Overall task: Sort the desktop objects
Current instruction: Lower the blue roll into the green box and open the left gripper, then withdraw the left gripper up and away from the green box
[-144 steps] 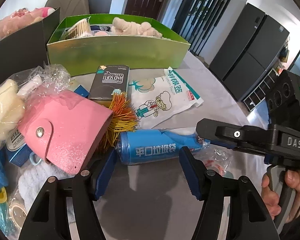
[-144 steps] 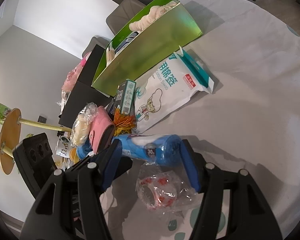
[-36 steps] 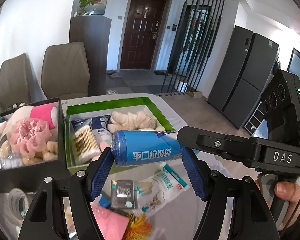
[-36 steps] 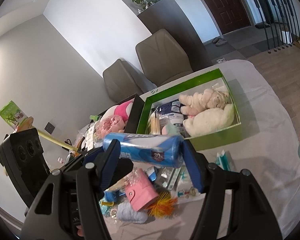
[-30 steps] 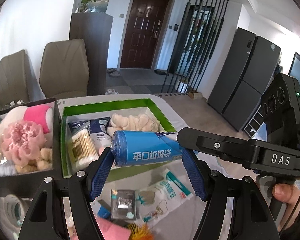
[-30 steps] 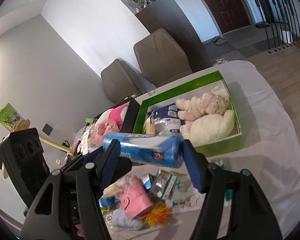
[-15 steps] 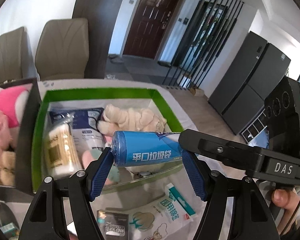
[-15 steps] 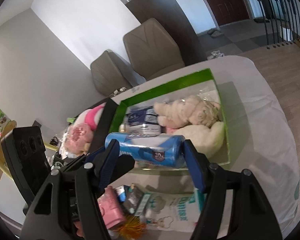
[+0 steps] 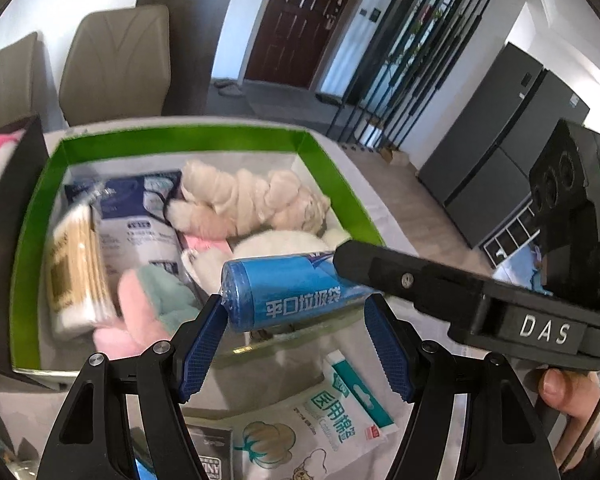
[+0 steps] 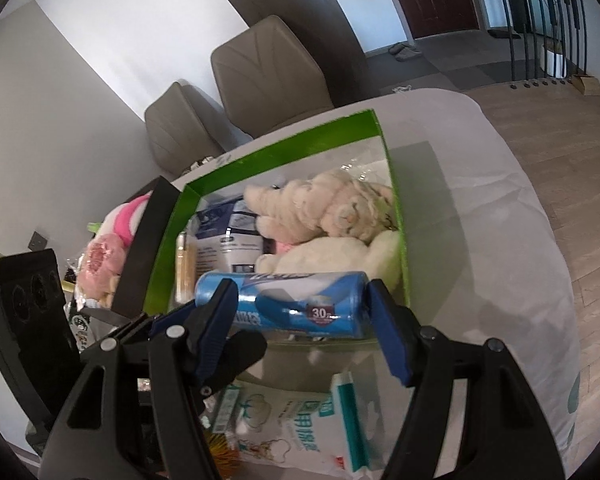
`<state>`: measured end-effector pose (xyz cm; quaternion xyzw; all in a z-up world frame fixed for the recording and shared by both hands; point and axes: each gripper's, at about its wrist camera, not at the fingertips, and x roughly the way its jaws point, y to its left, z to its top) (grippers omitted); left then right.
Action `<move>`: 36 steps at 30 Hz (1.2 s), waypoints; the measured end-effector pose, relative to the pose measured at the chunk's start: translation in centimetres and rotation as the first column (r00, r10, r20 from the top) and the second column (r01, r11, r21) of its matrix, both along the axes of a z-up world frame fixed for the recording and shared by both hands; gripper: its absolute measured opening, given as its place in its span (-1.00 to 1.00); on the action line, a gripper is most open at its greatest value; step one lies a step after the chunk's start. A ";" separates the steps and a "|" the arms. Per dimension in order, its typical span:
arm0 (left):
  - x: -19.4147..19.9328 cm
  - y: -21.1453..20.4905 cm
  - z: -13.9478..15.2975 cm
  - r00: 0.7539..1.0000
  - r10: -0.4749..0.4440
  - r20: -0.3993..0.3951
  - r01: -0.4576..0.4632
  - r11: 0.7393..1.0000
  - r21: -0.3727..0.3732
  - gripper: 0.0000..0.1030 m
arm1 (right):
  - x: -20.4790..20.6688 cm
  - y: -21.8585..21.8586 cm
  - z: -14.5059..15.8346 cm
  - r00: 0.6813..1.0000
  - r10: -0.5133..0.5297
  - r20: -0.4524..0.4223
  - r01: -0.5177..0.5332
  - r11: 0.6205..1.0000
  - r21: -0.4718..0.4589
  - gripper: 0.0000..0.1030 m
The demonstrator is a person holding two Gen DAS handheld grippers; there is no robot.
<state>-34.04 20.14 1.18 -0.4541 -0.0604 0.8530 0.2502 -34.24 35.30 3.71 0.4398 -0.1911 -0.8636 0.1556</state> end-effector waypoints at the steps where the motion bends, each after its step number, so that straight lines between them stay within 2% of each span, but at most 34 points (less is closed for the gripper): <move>1: 0.1 0.2 -0.3 1.000 -0.008 0.010 0.008 1.000 -0.008 0.37 | -0.1 0.0 -0.1 1.000 -0.003 0.003 0.003 1.000 0.006 0.29; 4: 0.3 0.5 -0.3 1.000 -0.011 0.002 0.011 1.000 -0.023 0.37 | -0.2 0.1 -0.2 1.000 -0.010 0.005 0.010 1.000 0.021 0.30; 8: 0.3 -0.1 0.0 1.000 -0.007 0.019 0.007 1.000 0.021 0.37 | -0.2 0.1 -0.2 1.000 -0.005 0.002 0.005 1.000 0.022 0.35; 11: 0.6 -0.3 0.4 1.000 -0.002 0.010 0.002 1.000 -0.001 0.37 | -0.2 0.2 -0.1 1.000 -0.011 0.002 0.011 0.999 0.032 0.35; 16: 1.1 -1.2 1.6 1.000 0.008 -0.015 -0.008 0.999 0.033 0.39 | 0.3 0.2 1.0 0.999 -0.011 -0.044 0.013 0.999 0.029 0.35; 21: 1.9 -3.0 3.0 0.999 0.032 -0.036 -0.029 0.996 0.080 0.39 | 1.3 0.3 2.4 0.997 -0.016 -0.079 0.015 1.000 -0.008 0.35; 27: 4.0 -4.9 5.2 0.996 0.054 -0.072 -0.048 0.996 0.079 0.39 | 4.0 1.1 4.4 0.991 -0.045 -0.125 0.024 0.986 -0.166 0.35; 36: 8.9 -8.2 7.4 0.989 0.085 -0.119 -0.075 0.993 0.091 0.39 | 9.3 0.8 5.9 0.990 -0.046 -0.131 0.025 0.987 -0.159 0.35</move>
